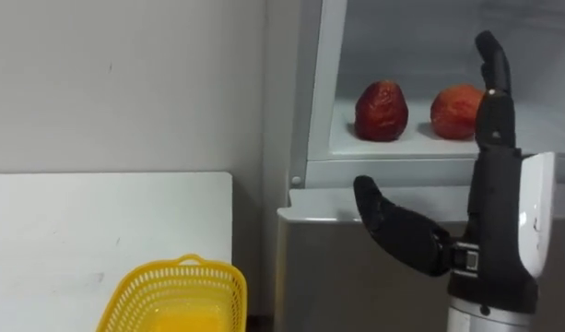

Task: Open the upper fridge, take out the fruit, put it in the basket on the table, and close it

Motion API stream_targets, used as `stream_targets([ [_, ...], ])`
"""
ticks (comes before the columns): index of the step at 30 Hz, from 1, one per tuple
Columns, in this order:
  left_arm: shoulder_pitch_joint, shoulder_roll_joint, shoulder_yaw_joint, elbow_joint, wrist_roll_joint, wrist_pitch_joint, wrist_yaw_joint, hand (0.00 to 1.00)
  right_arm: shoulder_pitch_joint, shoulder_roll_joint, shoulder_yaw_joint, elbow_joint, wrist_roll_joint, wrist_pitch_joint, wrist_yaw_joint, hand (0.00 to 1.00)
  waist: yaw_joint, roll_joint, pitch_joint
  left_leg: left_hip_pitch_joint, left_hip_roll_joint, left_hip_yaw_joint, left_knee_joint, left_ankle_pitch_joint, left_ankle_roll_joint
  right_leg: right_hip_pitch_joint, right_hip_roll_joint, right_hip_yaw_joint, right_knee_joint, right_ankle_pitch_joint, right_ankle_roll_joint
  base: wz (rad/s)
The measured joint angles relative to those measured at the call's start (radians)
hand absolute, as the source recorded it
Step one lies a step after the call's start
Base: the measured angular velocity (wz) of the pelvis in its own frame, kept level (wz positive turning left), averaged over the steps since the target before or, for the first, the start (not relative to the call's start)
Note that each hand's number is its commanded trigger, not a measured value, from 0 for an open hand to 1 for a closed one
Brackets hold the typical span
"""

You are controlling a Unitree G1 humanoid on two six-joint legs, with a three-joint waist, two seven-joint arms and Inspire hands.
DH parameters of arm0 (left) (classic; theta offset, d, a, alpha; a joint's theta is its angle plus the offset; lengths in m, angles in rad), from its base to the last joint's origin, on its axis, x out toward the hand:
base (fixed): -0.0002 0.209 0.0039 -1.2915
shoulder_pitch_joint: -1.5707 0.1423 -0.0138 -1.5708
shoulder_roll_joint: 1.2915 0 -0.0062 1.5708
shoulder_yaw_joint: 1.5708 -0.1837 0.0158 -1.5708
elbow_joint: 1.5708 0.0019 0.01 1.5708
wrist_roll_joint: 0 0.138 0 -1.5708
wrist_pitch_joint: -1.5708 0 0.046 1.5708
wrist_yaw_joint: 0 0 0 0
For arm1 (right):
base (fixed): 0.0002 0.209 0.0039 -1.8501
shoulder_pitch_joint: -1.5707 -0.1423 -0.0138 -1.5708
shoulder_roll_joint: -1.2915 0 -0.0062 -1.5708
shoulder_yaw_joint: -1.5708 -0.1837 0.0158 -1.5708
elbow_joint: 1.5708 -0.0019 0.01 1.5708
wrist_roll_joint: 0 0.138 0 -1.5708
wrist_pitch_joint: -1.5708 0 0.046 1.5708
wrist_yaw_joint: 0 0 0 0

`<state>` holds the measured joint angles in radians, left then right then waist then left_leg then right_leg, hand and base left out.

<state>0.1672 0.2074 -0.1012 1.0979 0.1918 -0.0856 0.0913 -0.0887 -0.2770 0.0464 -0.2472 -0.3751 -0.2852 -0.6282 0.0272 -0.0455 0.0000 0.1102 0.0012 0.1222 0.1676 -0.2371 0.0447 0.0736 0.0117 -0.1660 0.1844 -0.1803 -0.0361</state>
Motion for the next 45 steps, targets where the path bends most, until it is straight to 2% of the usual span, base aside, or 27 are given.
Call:
stream_targets([
  [1, 0.000, 0.000, 0.004, 0.000, 0.002, 0.005, -0.007, 0.00, -0.011, 0.000, -0.017, 0.017, -0.001, 0.006, 0.002, 0.00, 0.000, -0.002, 0.0021, -0.005, -0.001, -0.008, 0.003, 0.000, 0.000, -0.001, -0.002, -0.008, 0.001, 0.000, 0.000, 0.20],
  [5, 0.000, 0.001, 0.011, 0.000, 0.007, 0.024, -0.020, 0.00, -0.063, -0.005, -0.079, 0.063, 0.028, 0.026, 0.005, 0.00, 0.003, -0.005, 0.0019, -0.015, -0.003, -0.023, 0.003, 0.000, 0.000, -0.003, -0.005, -0.024, 0.003, 0.000, 0.000, 0.11],
  [11, 0.002, -0.001, 0.020, -0.025, 0.024, 0.056, -0.038, 0.00, -0.135, -0.006, -0.110, 0.084, 0.059, 0.055, 0.005, 0.00, 0.007, -0.008, 0.0012, -0.020, -0.003, -0.027, 0.011, 0.001, -0.001, -0.006, -0.006, -0.028, 0.004, 0.000, 0.000, 0.01],
  [19, 0.004, -0.001, 0.030, -0.068, 0.083, 0.068, -0.066, 0.00, -0.176, -0.018, -0.118, 0.104, 0.060, 0.069, 0.005, 0.00, 0.009, -0.009, 0.0007, -0.026, -0.006, -0.042, 0.024, 0.001, -0.001, -0.005, -0.009, -0.031, 0.002, 0.000, 0.000, 0.03],
  [27, 0.023, -0.001, 0.047, -0.101, 0.086, 0.098, -0.084, 0.00, -0.195, -0.056, -0.117, 0.121, 0.055, 0.124, 0.006, 0.00, 0.028, -0.011, 0.0021, -0.035, -0.006, -0.050, 0.030, 0.001, -0.001, -0.005, -0.010, -0.044, 0.002, 0.000, 0.000, 0.02],
  [29, 0.025, 0.000, 0.048, -0.101, 0.086, 0.105, -0.083, 0.00, -0.223, -0.073, -0.111, 0.148, 0.055, 0.133, 0.007, 0.00, 0.034, -0.017, 0.0031, -0.036, -0.007, -0.053, 0.030, 0.001, -0.001, -0.005, -0.011, -0.048, 0.004, 0.000, 0.000, 0.04],
  [31, 0.027, 0.003, 0.049, -0.103, 0.094, 0.107, -0.083, 0.00, -0.260, -0.074, -0.110, 0.181, 0.056, 0.134, 0.008, 0.00, 0.034, -0.024, 0.0034, -0.039, -0.007, -0.055, 0.031, 0.001, -0.001, -0.003, -0.011, -0.053, 0.004, 0.000, 0.000, 0.07],
  [34, 0.026, 0.004, 0.059, -0.109, 0.132, 0.107, -0.083, 0.00, -0.290, -0.075, -0.109, 0.202, 0.056, 0.134, 0.010, 0.00, 0.043, -0.034, -0.0001, -0.042, -0.007, -0.058, 0.039, 0.001, -0.001, -0.003, -0.012, -0.056, 0.003, 0.000, 0.000, 0.04],
  [36, 0.026, 0.005, 0.062, -0.115, 0.138, 0.107, -0.083, 0.00, -0.290, -0.075, -0.107, 0.204, 0.060, 0.134, 0.029, 0.00, 0.055, -0.040, 0.0008, -0.041, -0.007, -0.058, 0.041, 0.001, -0.001, -0.002, -0.012, -0.057, 0.003, 0.000, 0.000, 0.00],
  [39, 0.021, 0.007, 0.071, -0.124, 0.138, 0.107, -0.082, 0.00, -0.295, -0.076, -0.105, 0.226, 0.105, 0.134, 0.066, 0.00, 0.060, -0.049, 0.0082, -0.046, -0.009, -0.072, 0.046, 0.001, -0.001, 0.001, -0.015, -0.064, 0.003, 0.000, 0.000, 0.11],
  [42, 0.025, 0.007, 0.075, -0.123, 0.137, 0.108, -0.083, 0.00, -0.338, -0.080, -0.105, 0.276, 0.142, 0.143, 0.098, 0.00, 0.057, -0.045, 0.0109, -0.049, -0.011, -0.078, 0.047, 0.001, 0.000, 0.001, -0.018, -0.076, 0.003, 0.000, 0.000, 0.07],
  [43, 0.025, 0.007, 0.076, -0.125, 0.137, 0.108, -0.084, 0.00, -0.365, -0.091, -0.105, 0.296, 0.143, 0.147, 0.112, 0.00, 0.055, -0.041, 0.0136, -0.051, -0.012, -0.081, 0.047, 0.002, 0.001, -0.001, -0.019, -0.081, 0.003, 0.000, 0.000, 0.08],
  [45, 0.023, 0.007, 0.079, -0.127, 0.137, 0.108, -0.084, 0.00, -0.393, -0.116, -0.105, 0.317, 0.143, 0.148, 0.128, 0.00, 0.054, -0.036, 0.0135, -0.056, -0.013, -0.083, 0.047, 0.002, 0.001, -0.004, -0.020, -0.084, 0.003, 0.000, 0.000, 0.06],
])
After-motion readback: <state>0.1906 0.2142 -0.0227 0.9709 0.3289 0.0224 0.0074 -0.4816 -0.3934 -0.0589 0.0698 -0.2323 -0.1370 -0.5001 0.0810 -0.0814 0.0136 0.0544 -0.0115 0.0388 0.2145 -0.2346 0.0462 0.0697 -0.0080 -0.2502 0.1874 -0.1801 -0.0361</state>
